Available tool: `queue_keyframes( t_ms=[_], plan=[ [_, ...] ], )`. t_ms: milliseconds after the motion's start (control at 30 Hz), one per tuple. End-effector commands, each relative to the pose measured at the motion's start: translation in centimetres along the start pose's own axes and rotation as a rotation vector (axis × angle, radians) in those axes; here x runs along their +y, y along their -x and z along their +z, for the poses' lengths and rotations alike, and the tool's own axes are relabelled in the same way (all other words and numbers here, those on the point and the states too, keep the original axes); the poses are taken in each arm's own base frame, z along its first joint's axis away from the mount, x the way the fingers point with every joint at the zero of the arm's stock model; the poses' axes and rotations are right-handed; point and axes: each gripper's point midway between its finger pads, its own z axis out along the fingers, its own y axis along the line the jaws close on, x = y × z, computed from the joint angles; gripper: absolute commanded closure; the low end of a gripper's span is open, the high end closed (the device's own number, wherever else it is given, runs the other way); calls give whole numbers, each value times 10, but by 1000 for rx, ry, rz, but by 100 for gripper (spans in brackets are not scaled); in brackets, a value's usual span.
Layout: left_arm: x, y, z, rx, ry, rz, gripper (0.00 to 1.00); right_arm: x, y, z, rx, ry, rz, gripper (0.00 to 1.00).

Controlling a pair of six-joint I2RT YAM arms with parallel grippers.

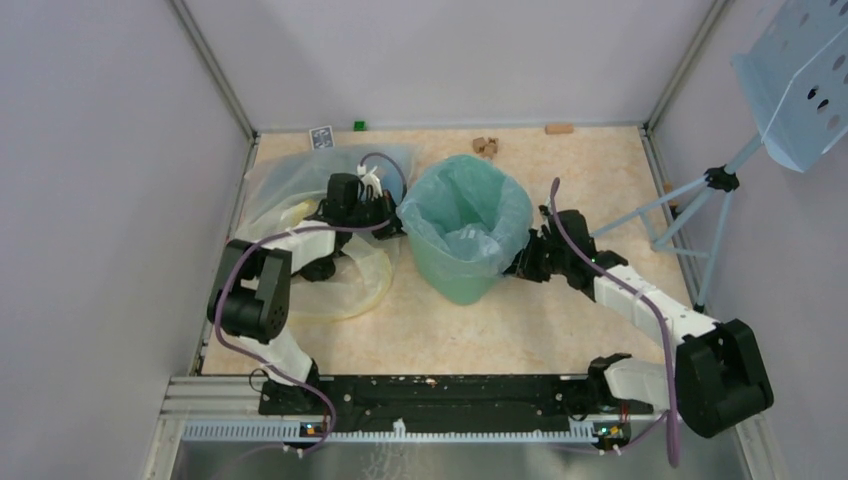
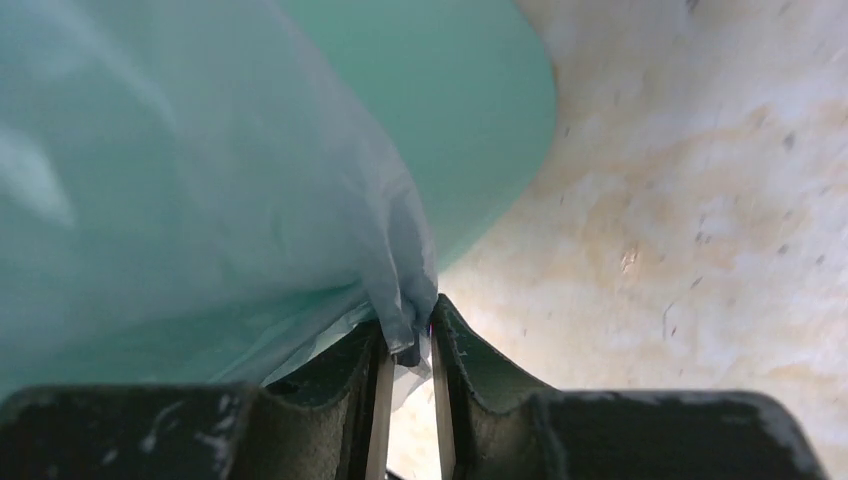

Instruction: Put the trash bags into the trash bin

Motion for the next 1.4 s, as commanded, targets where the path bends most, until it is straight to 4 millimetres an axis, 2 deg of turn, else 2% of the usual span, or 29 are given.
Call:
queue_keyframes(
  t_ms=[0, 100, 200, 400, 567, 667, 800, 967, 1100, 1200, 1367],
  plan=[
    [-41, 5, -6, -134, -66, 36, 100, 21, 66, 8, -123, 50, -41, 80],
    [-54, -12, -5, -165, -69, 9, 100, 9, 86, 15, -126, 0, -33, 80],
    [-66, -18, -10, -204, -82, -9, 100, -7, 93, 9, -140, -34, -10, 79],
    [-64, -16, -27, -274, -23, 10, 100, -25, 108, -3, -180, -38, 19, 78],
    [-44, -14, -28, -263, 54, 4, 100, -34, 94, 6, -142, -42, 33, 78],
    [-25, -17, -26, -251, 95, 8, 100, -45, 83, 12, -134, -56, 52, 78],
    [-2, -24, -10, -189, 131, 8, 100, -50, 69, 14, -134, -42, 71, 77],
    [-5, -15, 12, -141, 76, 12, 100, -53, 63, 11, -148, -43, 74, 77],
    [-7, -9, 21, -121, 55, 9, 100, -59, 61, 10, -144, -71, 74, 76],
    [-8, -7, 20, -122, 62, 18, 100, -56, 63, 5, -153, -73, 60, 72],
    [-2, 2, 6, -156, 130, 52, 85, -55, 71, -15, -214, -114, 27, 68]
  ],
)
